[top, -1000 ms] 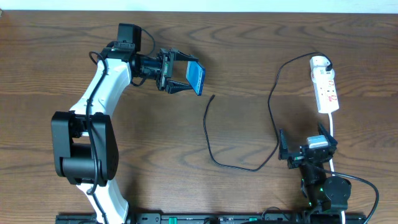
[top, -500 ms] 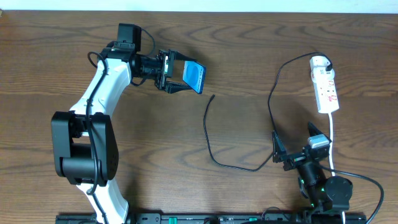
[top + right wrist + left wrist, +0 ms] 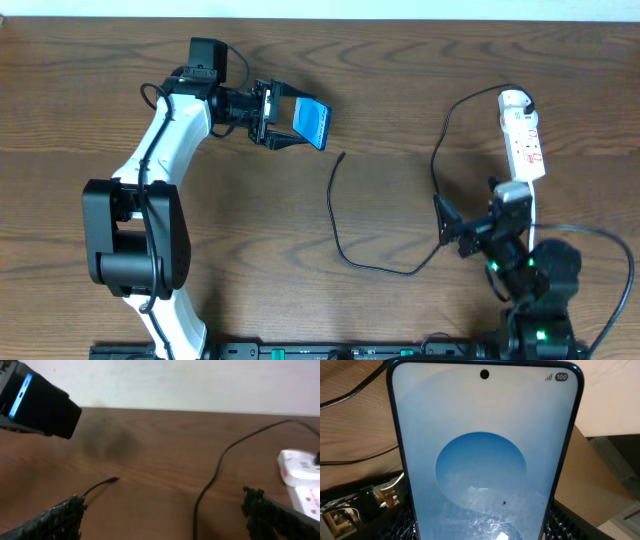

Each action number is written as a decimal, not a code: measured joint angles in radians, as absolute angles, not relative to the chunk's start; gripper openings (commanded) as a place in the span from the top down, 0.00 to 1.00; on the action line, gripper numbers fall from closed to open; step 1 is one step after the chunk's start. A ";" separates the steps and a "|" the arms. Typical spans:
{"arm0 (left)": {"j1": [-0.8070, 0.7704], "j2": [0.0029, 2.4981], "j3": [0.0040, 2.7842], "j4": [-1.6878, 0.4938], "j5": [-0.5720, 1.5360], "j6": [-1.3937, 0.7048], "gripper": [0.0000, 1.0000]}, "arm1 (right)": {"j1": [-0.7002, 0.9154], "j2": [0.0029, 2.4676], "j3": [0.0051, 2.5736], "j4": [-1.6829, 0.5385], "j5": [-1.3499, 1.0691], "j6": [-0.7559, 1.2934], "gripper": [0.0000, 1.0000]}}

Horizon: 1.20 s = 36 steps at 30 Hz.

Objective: Plug charger to phone and switch on socket
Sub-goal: 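Move the right gripper left toward the phone held by the left gripper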

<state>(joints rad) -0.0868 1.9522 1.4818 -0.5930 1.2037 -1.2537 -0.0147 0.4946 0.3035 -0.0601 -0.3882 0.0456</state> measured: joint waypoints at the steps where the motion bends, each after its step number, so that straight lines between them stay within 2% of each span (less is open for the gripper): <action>1: -0.087 1.952 1.482 -0.593 1.203 -1.254 0.35 | -0.015 0.527 0.323 -0.067 -0.396 0.046 0.01; 14: -0.087 1.952 1.482 -0.593 1.141 -1.260 0.36 | -0.015 0.876 0.595 -0.195 -0.514 0.049 0.01; 25: -0.087 1.952 1.482 -0.580 0.912 -1.295 0.37 | -0.011 1.205 0.954 -0.396 -0.742 0.077 0.01; 32: -0.088 1.952 1.482 -0.579 0.770 -1.305 0.37 | 0.089 1.360 1.030 -0.367 -0.807 0.086 0.01; 36: -0.091 1.952 1.482 -0.579 0.733 -1.306 0.37 | 0.186 1.440 1.031 -0.276 -0.818 0.095 0.01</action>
<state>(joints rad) -0.0910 1.9522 1.4818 -0.5789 0.7330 -1.3056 0.1860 1.4403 1.0306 -0.2764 -0.8177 0.0952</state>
